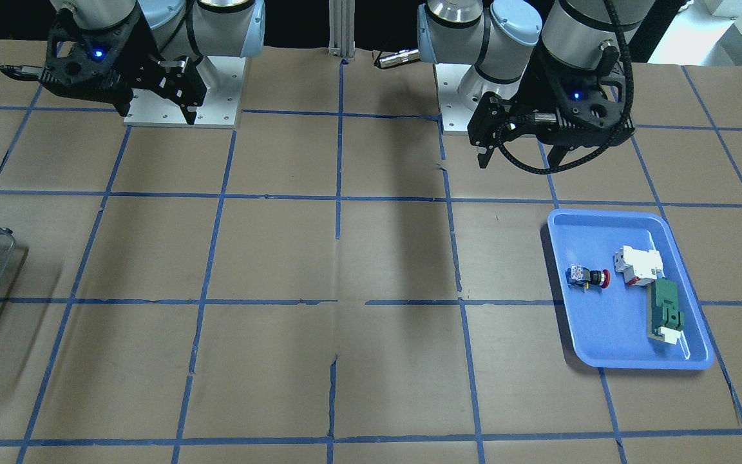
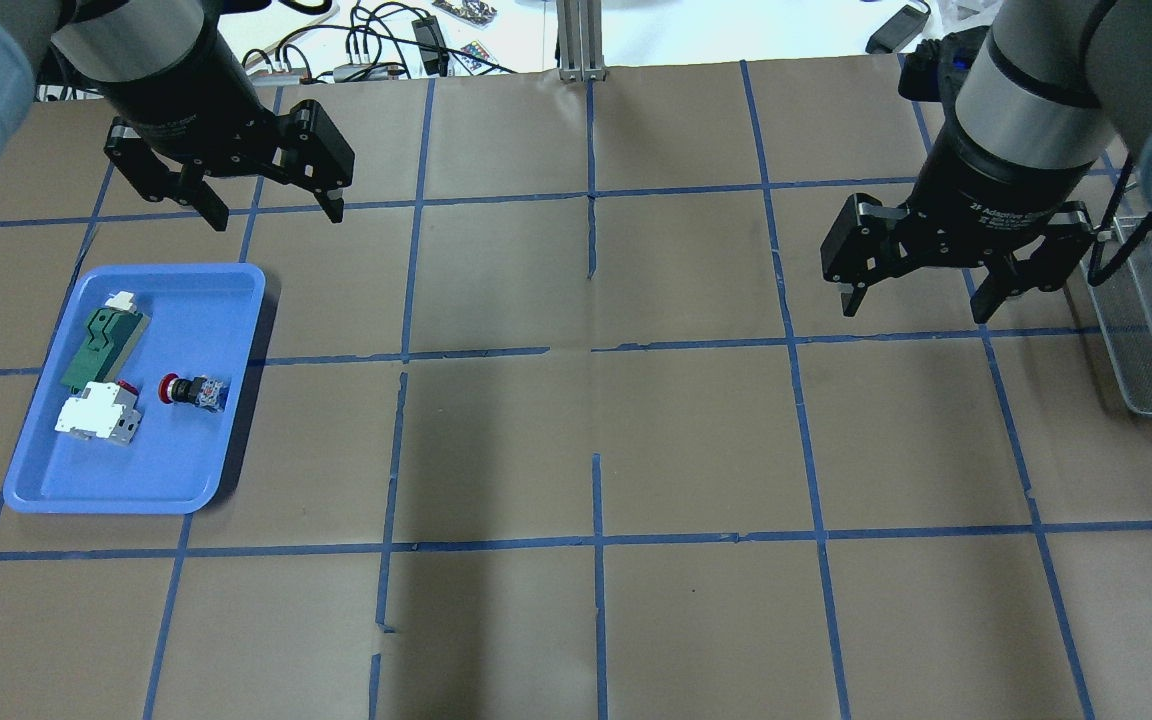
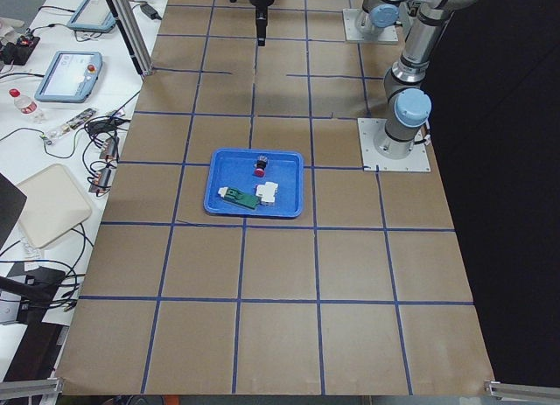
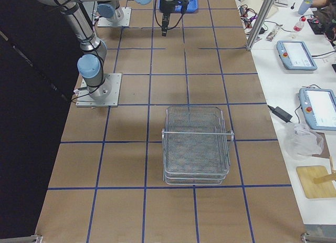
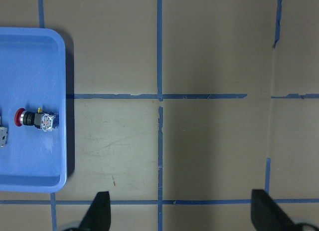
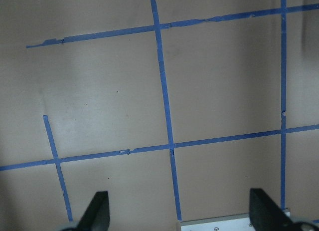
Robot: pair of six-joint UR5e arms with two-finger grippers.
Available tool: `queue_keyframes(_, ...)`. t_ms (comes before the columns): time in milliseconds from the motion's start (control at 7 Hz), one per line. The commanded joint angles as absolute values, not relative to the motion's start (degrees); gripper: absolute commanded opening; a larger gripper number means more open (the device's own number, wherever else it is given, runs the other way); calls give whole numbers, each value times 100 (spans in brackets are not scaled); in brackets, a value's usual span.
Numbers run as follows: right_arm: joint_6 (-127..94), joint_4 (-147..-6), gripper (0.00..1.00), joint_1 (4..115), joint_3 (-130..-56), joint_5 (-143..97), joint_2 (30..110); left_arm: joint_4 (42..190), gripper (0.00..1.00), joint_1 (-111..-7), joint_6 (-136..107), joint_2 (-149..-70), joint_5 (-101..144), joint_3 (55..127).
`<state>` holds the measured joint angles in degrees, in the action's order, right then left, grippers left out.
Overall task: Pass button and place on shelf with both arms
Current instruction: 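Lower the left gripper into the blue tray toward the red push-button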
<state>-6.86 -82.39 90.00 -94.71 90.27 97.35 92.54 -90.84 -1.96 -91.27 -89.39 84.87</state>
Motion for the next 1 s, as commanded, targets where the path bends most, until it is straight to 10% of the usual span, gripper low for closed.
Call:
queue_keyframes(0, -686, -8227, 100, 9000, -9475, 9026, 9738, 9255, 100, -9062, -193, -9114, -8930, 8490)
queue_keyframes(857, -677, -8297, 100, 9000, -9457, 9027, 9747, 7987, 100, -7307, 2656, -9290, -8982, 9883)
